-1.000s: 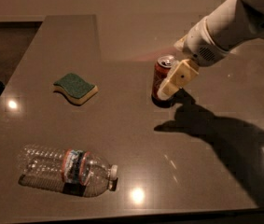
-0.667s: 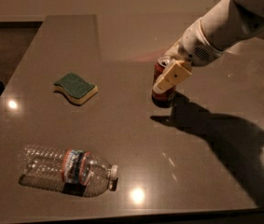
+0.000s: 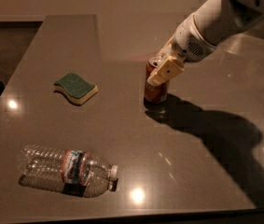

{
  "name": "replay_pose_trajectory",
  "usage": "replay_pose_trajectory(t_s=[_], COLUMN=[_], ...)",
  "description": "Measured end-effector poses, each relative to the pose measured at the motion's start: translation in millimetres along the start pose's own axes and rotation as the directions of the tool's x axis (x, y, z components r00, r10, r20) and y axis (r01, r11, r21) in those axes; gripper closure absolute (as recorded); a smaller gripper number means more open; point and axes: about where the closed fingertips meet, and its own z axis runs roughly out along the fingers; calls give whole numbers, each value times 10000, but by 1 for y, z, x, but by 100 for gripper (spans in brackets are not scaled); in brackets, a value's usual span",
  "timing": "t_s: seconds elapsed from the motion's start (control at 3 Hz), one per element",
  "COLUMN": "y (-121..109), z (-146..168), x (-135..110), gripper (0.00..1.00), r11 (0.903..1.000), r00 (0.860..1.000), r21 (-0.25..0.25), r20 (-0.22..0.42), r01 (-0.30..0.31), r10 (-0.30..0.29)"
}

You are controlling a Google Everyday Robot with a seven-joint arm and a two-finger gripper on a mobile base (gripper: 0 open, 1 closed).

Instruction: Move coke can near sponge

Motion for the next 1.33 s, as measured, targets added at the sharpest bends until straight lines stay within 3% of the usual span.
replay_pose_trajectory(t_s=[0.33,1.0,1.33], y=[11,39,42], z=[10,61,74], x=[-24,-84,-109], gripper=[95,100,100], r11=[9976,9708,9599], r00=[9988,9849,9765], r21=[-507,-1661,-1795], r20=[110,241,537], r01=[474,1728,2152], r10=[-469,-1712,-2089])
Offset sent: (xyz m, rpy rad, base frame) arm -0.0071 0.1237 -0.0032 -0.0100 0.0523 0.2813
